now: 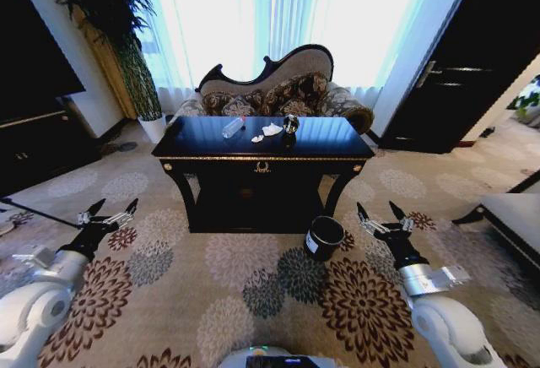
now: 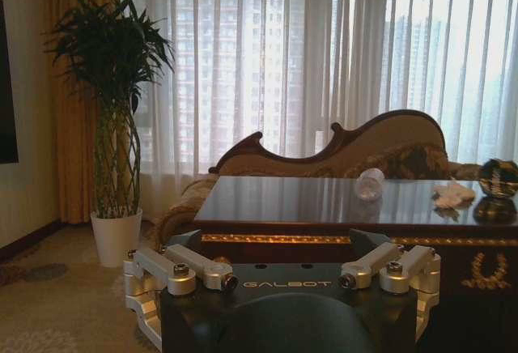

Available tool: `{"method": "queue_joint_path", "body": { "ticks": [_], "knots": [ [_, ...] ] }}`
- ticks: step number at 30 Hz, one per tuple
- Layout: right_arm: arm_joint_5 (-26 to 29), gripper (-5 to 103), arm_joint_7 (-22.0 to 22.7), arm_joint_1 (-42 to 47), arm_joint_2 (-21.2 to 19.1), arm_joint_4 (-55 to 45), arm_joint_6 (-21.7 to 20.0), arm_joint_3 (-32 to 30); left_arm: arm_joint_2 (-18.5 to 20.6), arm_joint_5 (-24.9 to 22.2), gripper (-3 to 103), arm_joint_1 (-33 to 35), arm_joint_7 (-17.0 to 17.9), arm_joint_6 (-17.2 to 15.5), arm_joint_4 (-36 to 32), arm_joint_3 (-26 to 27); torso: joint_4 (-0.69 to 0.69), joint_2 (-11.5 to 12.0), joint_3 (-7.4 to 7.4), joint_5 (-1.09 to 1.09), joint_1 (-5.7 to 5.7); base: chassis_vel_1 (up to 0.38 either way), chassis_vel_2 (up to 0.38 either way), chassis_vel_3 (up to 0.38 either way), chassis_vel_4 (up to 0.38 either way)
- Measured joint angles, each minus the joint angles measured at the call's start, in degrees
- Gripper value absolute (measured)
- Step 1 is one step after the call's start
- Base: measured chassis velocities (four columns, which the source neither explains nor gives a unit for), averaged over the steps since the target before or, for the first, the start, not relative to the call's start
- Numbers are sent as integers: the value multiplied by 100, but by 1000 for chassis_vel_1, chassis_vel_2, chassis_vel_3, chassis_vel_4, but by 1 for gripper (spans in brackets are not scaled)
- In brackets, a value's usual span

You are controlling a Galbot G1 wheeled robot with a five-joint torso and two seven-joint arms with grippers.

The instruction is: Move to the front of the table and place the trash on the table into the trash bin.

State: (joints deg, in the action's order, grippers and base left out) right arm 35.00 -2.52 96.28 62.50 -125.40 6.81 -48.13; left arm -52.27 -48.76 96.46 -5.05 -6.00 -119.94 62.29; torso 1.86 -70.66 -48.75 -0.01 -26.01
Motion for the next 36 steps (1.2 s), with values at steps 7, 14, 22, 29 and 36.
{"method": "queue_joint_path", "body": {
  "ticks": [7,14,22,29,36],
  "knots": [
    [-4,100,-44,31,9,10,29,-5,-13,-72,100,46,48,-39,-28,24,0,0,0,0,0,-243,258,250,-238],
    [-10,100,-82,44,17,29,57,0,-14,-74,100,49,51,-39,-49,36,0,-1,0,0,1,-197,212,216,-184],
    [-12,100,-106,34,30,42,79,9,-8,-73,100,38,51,-39,-115,51,0,0,0,0,0,-254,271,262,-268],
    [-58,100,-90,23,67,28,83,25,18,-64,100,41,108,-32,-167,42,0,2,-1,0,-2,-255,249,253,-247],
    [-134,100,98,-5,102,5,84,27,69,22,100,-58,111,-61,-224,-109,-2,2,-2,0,-5,-170,185,185,-183]
  ]
}}
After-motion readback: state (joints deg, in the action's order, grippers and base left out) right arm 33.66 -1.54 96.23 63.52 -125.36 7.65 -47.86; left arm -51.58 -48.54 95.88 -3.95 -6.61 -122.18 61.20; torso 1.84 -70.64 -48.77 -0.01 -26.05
